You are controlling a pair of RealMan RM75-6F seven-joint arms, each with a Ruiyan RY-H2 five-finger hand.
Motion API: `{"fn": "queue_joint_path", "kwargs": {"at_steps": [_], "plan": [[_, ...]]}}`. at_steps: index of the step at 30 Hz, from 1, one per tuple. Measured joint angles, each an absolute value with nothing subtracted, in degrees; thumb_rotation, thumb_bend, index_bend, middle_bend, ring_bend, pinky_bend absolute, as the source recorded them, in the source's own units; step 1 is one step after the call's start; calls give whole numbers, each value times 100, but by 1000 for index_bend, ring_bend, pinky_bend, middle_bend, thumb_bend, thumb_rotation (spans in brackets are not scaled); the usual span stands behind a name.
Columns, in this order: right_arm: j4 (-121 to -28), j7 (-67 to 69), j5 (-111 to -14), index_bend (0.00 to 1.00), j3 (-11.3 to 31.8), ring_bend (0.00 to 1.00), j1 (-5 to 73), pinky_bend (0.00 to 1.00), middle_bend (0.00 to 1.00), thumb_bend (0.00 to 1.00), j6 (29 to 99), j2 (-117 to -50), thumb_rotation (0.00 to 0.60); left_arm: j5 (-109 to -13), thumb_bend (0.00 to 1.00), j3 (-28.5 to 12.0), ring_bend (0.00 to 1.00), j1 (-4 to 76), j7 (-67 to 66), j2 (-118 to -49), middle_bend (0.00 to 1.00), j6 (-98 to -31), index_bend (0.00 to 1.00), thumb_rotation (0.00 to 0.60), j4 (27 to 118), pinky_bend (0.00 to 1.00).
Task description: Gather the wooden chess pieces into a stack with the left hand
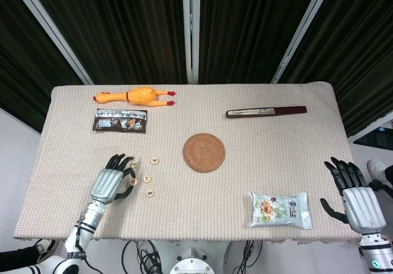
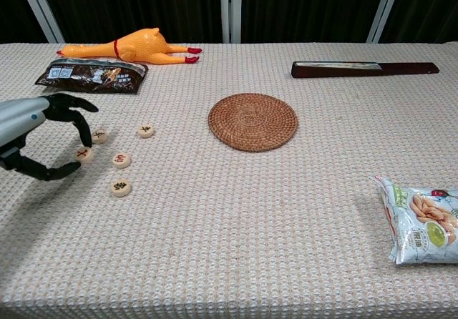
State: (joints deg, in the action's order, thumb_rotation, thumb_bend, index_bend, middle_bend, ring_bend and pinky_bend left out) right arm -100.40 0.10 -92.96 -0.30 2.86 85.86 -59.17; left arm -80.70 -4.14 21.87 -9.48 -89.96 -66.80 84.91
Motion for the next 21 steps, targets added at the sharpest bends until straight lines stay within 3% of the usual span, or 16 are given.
{"fn": "queue_joint_path", "kwargs": {"at_steps": [10, 21], "plan": [[-10034, 153, -9246, 0, -7, 0, 288, 0, 0, 253, 8586, -5862, 600, -7550, 348, -819, 0, 2608, -947, -9099, 116, -6191, 503, 600, 8282, 0], [-9995, 382, -9216, 0, 27, 0, 279, 0, 0, 254, 8633, -5774, 600, -7346, 347, -908, 0, 2832, -820, -9439, 117, -6065, 503, 600, 7637, 0]]}}
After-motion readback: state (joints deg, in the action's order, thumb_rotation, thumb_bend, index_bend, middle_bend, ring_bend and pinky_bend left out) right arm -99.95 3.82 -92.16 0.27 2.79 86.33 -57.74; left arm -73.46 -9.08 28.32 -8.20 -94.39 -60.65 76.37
